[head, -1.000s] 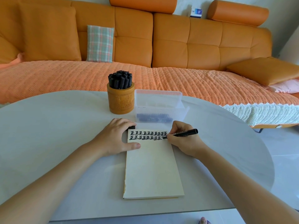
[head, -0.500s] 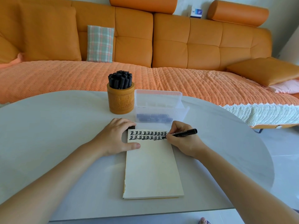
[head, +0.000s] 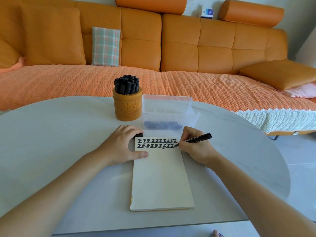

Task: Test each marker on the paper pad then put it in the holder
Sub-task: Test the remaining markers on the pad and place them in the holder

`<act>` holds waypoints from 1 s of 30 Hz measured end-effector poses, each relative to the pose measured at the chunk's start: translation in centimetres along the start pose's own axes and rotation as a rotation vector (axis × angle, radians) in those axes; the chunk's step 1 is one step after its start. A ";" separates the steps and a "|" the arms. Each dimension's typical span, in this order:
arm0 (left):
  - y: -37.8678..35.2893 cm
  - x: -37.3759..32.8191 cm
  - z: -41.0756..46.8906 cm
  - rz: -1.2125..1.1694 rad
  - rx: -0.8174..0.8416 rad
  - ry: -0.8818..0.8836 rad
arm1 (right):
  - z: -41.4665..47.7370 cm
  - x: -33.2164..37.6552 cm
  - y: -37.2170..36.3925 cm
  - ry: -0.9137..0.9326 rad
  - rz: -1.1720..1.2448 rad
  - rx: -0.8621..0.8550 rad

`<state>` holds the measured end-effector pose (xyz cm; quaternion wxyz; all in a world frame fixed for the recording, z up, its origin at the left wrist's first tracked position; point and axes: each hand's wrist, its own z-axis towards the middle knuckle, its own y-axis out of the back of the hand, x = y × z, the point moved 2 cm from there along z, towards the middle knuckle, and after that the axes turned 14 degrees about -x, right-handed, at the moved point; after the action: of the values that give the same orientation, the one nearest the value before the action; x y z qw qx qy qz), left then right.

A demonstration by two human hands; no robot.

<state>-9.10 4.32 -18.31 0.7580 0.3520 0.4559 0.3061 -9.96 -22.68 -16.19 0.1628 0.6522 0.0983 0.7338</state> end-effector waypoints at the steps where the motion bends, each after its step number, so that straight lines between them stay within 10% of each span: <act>1: 0.1 0.0 0.0 0.002 0.006 -0.002 | 0.0 -0.1 0.1 -0.023 0.056 -0.015; 14: 0.5 1.3 0.7 0.050 -0.187 0.040 | 0.5 4.6 -0.7 0.202 -0.021 0.225; 21: 2.5 0.4 0.9 -0.035 -0.312 0.093 | -0.1 5.5 -2.6 0.023 0.226 0.308; 30: 3.3 -1.7 0.9 -0.195 -0.336 0.043 | 0.8 4.6 -3.2 0.267 -0.388 -0.024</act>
<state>-9.43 4.64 -14.48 0.8223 0.1680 0.4463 0.3103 -9.26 -18.09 -13.00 0.2943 0.5161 0.2338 0.7696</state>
